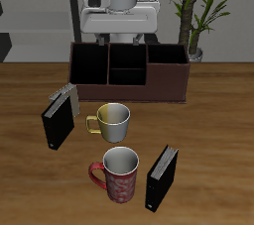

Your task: Place the yellow book into the back desk caddy's right compartment

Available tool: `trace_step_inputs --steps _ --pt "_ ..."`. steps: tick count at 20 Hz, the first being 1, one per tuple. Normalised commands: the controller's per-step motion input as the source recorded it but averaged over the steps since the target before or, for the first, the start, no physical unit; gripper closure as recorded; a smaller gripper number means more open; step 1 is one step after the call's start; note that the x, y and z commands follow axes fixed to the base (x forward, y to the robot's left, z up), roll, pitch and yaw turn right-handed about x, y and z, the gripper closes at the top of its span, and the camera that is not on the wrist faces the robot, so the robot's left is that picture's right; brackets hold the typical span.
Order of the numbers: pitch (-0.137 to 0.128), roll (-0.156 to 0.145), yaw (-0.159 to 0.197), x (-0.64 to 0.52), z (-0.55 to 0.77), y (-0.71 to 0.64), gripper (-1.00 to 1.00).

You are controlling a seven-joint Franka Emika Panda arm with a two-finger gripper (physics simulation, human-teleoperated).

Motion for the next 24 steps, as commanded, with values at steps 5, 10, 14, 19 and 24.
trace_step_inputs --steps 5,10,14,19,24 --pt "-0.027 0.022 -0.014 -0.11 -0.04 -0.4 -1.0" --pt "-0.026 0.021 -0.019 -0.17 -0.15 -0.48 -1.0" --pt "-0.011 -0.032 0.02 -0.13 -0.3 -0.49 -1.0" --pt "-0.018 -0.058 -0.046 -0.13 -0.16 -0.57 -1.0" --pt "-0.042 -0.056 -0.022 -0.23 -0.08 -0.59 -1.0"
